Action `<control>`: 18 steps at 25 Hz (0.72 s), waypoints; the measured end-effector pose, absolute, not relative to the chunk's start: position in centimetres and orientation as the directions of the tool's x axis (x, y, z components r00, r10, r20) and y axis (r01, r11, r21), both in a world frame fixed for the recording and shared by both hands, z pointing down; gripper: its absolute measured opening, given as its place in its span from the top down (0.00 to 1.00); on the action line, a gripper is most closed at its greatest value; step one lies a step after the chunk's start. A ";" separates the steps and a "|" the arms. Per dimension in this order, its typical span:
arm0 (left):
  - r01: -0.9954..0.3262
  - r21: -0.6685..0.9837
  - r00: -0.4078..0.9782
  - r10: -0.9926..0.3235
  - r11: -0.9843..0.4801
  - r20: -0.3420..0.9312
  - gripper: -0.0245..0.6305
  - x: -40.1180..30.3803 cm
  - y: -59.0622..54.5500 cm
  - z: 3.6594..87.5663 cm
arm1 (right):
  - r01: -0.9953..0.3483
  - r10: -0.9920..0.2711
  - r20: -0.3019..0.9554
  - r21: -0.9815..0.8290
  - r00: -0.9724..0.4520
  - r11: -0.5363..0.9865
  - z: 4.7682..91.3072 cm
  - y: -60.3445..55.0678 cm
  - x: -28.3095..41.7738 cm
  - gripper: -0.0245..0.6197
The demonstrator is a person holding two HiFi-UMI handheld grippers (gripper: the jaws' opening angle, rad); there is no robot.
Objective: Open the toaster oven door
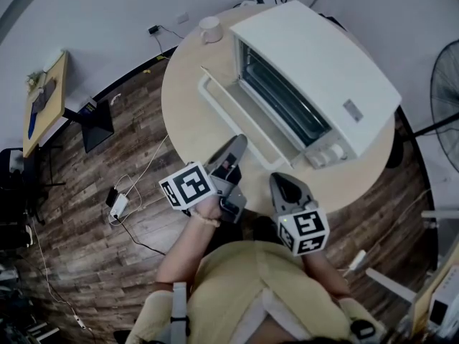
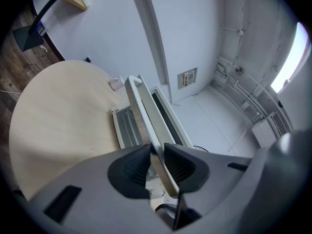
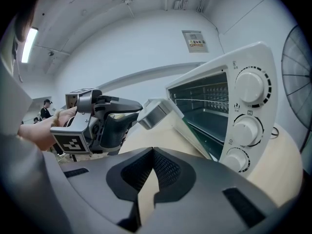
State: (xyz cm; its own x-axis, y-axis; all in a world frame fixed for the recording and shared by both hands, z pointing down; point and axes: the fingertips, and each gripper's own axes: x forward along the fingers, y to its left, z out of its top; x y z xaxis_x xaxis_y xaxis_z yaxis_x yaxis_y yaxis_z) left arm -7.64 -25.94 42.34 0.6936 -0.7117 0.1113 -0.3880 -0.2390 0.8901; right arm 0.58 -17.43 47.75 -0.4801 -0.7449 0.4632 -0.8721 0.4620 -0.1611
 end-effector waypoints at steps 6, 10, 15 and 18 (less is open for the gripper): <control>-0.371 0.905 0.684 -0.720 -0.210 0.113 0.84 -8.3 -25.1 43.6 | -0.864 -0.728 0.477 -0.169 -0.492 0.474 48.5 -17.3 0.3 0.96; -0.379 0.905 0.676 -0.725 -0.193 0.129 0.84 -8.8 -24.7 44.2 | -0.861 -0.715 0.494 -0.171 -0.495 0.478 49.1 -17.1 0.3 0.96; -0.386 0.905 0.670 -0.728 -0.176 0.144 0.85 -9.3 -24.2 45.0 | -0.860 -0.707 0.505 -0.170 -0.495 0.481 49.5 -16.9 0.3 0.96; -0.397 0.904 0.662 -0.732 -0.157 0.163 0.85 -9.8 -23.8 45.7 | -0.859 -0.701 0.514 -0.170 -0.495 0.482 49.8 -16.6 0.4 0.96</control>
State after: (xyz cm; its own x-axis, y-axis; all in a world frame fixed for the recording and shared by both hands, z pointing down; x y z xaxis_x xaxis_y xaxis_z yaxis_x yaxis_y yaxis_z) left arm -9.79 -23.81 45.74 0.6615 -0.7320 0.1631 -0.3969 -0.1573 0.9043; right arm 0.37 -16.63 49.85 -0.4947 -0.7005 0.5143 -0.8595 0.4821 -0.1701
